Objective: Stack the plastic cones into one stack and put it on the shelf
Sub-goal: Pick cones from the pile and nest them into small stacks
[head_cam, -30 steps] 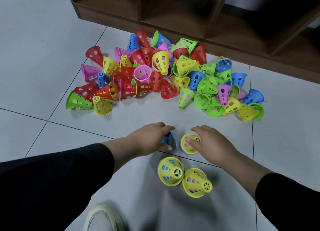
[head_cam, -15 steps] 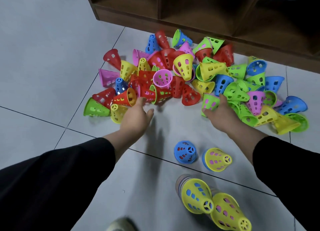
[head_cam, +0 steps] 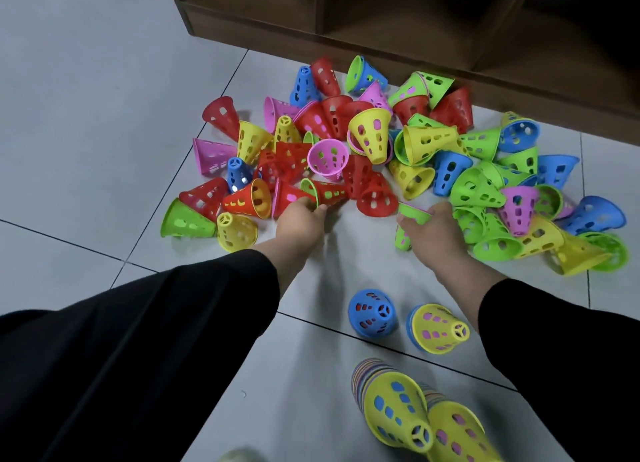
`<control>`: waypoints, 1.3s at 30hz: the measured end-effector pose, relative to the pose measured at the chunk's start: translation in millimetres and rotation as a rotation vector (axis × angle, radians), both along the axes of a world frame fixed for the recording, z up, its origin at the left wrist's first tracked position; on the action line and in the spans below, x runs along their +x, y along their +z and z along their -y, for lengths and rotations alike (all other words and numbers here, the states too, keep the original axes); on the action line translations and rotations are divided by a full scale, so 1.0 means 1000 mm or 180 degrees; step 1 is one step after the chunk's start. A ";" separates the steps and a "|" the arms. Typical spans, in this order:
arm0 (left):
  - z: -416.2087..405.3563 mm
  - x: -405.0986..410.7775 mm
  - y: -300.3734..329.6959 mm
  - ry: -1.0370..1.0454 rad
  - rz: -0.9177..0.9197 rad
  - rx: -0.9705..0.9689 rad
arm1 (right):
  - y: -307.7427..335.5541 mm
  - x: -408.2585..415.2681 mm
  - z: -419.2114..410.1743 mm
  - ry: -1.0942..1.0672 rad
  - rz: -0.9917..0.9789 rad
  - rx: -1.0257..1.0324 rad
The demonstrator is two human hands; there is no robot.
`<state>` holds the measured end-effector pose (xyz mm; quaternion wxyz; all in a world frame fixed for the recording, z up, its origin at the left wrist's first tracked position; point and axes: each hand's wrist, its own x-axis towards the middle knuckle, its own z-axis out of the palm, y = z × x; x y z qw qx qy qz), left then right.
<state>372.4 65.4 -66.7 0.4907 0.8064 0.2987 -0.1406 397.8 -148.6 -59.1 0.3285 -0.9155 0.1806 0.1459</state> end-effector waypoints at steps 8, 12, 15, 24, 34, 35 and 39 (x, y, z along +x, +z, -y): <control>0.002 -0.044 0.016 0.0319 0.0290 -0.0798 | 0.033 -0.024 0.021 0.0479 0.0399 0.0015; 0.000 -0.065 0.042 0.0647 0.0110 -0.1716 | 0.054 -0.043 0.033 0.0316 0.0647 0.0557; 0.002 -0.073 0.063 0.0985 0.0152 -0.2199 | 0.068 -0.056 0.037 0.0202 0.0719 0.0973; 0.007 -0.099 0.101 0.0129 0.0411 -0.1407 | 0.134 -0.114 0.063 0.1094 0.0551 0.0250; 0.040 -0.121 0.097 -0.3183 0.0325 0.1042 | 0.111 -0.144 0.083 0.2547 -0.0456 -0.1401; 0.046 -0.115 0.094 -0.3426 0.0327 0.1285 | 0.104 -0.142 0.080 0.2609 -0.0481 -0.1491; 0.072 -0.094 0.089 -0.4074 0.0173 0.2142 | 0.088 -0.134 0.071 0.2740 -0.0376 -0.1674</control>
